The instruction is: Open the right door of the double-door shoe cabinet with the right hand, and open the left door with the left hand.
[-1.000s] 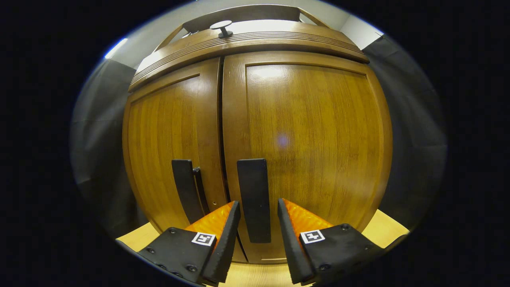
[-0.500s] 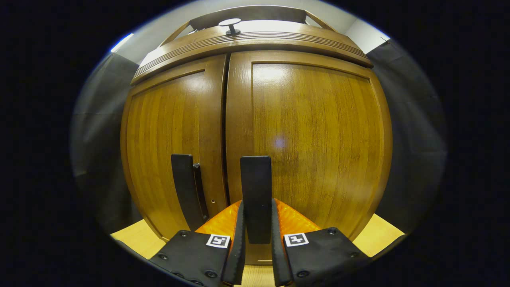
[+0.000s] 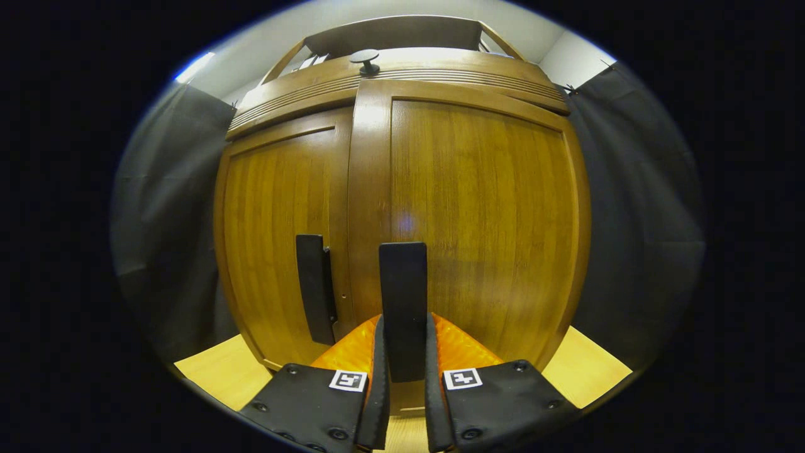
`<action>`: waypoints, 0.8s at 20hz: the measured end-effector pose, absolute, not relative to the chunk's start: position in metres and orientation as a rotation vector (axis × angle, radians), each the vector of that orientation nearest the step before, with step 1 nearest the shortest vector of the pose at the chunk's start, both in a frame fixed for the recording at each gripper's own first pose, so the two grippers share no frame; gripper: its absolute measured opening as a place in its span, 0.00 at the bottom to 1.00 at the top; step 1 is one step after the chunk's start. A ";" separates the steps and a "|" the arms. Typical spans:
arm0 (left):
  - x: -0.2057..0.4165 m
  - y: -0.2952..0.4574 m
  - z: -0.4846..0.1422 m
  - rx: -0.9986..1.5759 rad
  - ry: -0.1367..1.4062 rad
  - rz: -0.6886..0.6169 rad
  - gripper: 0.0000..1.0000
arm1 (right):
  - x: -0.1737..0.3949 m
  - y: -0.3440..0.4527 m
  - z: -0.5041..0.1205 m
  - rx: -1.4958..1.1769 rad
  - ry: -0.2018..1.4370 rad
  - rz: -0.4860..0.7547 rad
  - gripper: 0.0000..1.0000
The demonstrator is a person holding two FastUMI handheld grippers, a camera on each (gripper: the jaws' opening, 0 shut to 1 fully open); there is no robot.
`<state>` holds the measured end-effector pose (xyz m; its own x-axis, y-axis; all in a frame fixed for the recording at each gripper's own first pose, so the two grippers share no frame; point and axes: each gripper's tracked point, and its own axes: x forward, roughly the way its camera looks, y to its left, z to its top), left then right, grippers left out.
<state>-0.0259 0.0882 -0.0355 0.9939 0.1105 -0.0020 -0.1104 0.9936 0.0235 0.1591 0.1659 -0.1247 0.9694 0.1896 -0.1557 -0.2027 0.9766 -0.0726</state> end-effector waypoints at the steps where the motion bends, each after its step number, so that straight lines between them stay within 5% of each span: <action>1: -0.030 0.086 -0.035 0.022 0.004 0.111 0.92 | 0.153 0.163 -0.124 -0.087 0.148 0.201 0.27; 5: -0.040 0.078 -0.031 0.013 0.000 0.100 0.92 | 0.129 0.149 -0.120 -0.063 0.160 0.219 0.35; 16: -0.053 0.062 -0.033 -0.017 0.024 0.093 0.92 | 0.081 0.109 -0.113 -0.087 0.141 0.215 0.31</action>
<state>-0.0530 0.0618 -0.0328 0.9954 0.0924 -0.0251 -0.0928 0.9956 -0.0160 0.0810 0.1093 -0.1131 0.9671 0.2067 -0.1482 -0.2188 0.9732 -0.0706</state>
